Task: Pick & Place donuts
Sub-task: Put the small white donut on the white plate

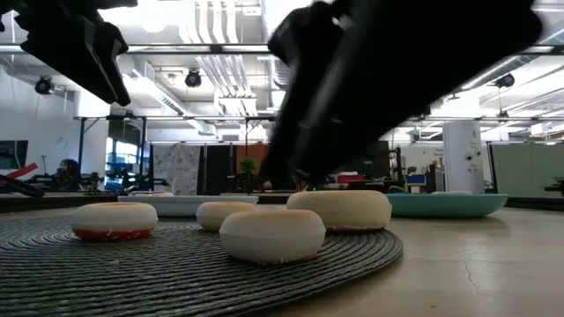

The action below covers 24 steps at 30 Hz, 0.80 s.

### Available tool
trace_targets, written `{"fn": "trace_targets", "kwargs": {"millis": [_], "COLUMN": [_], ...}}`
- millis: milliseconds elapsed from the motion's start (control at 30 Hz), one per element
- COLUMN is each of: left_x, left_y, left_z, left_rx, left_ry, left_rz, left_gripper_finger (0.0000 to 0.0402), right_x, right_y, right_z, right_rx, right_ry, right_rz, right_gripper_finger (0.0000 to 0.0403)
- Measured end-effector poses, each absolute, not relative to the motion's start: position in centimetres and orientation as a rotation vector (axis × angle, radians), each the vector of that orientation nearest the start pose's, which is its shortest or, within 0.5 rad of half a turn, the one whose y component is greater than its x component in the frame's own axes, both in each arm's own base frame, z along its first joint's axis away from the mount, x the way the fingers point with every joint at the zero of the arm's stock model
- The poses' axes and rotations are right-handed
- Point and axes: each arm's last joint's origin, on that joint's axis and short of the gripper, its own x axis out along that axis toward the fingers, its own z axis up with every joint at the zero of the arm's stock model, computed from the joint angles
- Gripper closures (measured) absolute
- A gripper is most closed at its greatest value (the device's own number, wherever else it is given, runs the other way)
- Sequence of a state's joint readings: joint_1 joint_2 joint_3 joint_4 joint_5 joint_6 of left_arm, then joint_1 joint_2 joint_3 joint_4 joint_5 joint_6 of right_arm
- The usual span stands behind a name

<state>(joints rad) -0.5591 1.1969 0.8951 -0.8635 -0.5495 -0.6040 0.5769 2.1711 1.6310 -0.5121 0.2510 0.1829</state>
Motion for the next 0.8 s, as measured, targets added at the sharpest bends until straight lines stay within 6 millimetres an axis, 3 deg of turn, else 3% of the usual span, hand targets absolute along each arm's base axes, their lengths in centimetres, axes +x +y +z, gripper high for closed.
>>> {"fn": "trace_targets", "kwargs": {"millis": [467, 600, 800], "left_x": [18.8, 18.8, 18.8], "left_y": [-10.0, -10.0, -9.9], "left_z": [24.9, 24.9, 24.9], "left_rx": [0.049, 0.049, 0.057], "left_ry": [0.928, 0.929, 0.92], "left_rz": [0.284, 0.284, 0.295], "left_gripper_finger": [0.0246, 0.0246, 0.0246], "right_x": [39.0, 39.2, 40.0], "right_y": [25.0, 24.7, 22.7], "right_z": [13.5, 13.5, 15.1], "right_rx": [-0.236, -0.165, 0.022], "right_ry": [1.01, 1.015, 0.995], "right_rz": [0.136, 0.092, -0.019], "right_gripper_finger": [0.0287, 0.0309, 0.0381]}}
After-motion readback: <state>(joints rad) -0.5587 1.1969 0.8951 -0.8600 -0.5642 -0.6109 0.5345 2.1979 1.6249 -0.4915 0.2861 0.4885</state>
